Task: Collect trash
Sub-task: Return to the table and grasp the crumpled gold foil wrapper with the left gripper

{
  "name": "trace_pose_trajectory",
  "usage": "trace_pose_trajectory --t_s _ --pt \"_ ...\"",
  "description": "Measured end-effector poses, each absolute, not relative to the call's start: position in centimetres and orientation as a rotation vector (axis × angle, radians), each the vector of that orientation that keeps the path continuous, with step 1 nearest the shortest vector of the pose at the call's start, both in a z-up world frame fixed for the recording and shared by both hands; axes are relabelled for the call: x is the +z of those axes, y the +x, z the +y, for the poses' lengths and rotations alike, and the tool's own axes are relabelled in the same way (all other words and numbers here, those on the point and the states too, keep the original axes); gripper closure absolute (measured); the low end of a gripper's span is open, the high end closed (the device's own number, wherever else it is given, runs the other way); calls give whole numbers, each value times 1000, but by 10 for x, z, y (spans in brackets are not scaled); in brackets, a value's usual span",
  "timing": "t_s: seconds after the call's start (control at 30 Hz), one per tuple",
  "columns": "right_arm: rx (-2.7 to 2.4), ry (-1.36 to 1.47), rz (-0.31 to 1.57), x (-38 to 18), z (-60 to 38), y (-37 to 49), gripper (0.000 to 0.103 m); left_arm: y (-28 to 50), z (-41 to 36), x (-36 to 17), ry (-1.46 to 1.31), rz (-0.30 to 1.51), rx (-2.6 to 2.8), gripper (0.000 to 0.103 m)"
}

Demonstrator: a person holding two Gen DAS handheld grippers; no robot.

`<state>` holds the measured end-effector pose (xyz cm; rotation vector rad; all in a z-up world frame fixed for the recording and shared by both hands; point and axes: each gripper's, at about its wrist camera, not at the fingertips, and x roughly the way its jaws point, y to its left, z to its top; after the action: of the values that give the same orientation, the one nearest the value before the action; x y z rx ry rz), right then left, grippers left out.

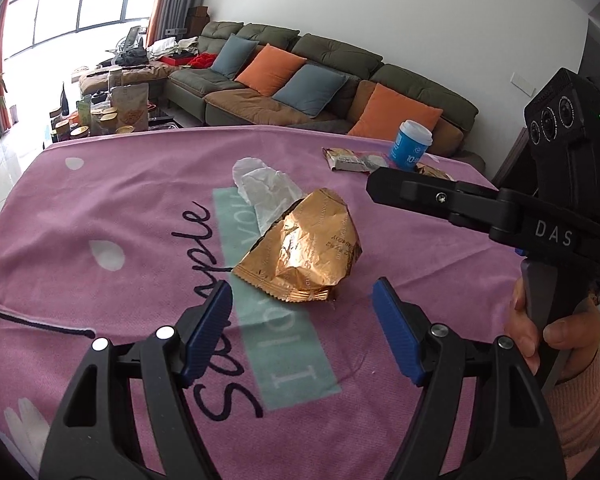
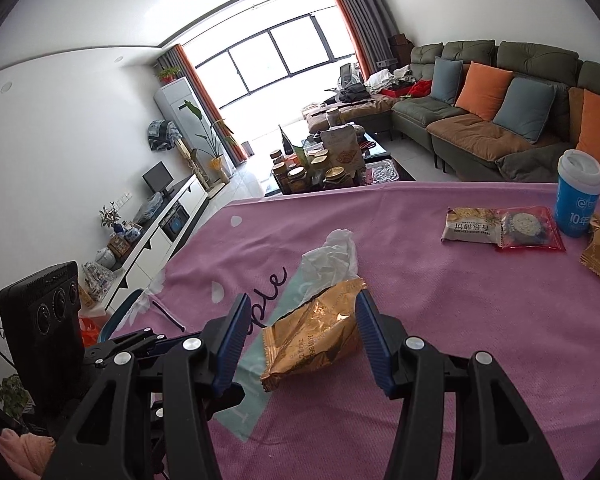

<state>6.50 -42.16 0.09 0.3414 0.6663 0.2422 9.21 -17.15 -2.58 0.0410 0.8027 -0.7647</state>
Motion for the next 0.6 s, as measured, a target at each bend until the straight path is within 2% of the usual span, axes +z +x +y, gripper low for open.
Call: trace_pose_trajectory --t_s 0.2,0.3,0.37,0.43,0.5,0.6 --pt "235 370 669 -5 -431 72 51 105 -199 -37 106 848 -760 36" --pt "238 393 677 -9 -437 75 51 111 -208 -44 133 872 -754 44" --pt "240 404 681 -11 -441 77 51 113 -212 -49 145 888 -755 55" --pt "242 412 683 -13 -443 77 51 113 -212 -50 144 887 -769 60" --pt "243 416 689 -16 -445 78 51 112 -211 -49 143 882 -784 71" --pt "250 426 699 -19 -447 81 51 108 -209 -48 150 870 -779 73"
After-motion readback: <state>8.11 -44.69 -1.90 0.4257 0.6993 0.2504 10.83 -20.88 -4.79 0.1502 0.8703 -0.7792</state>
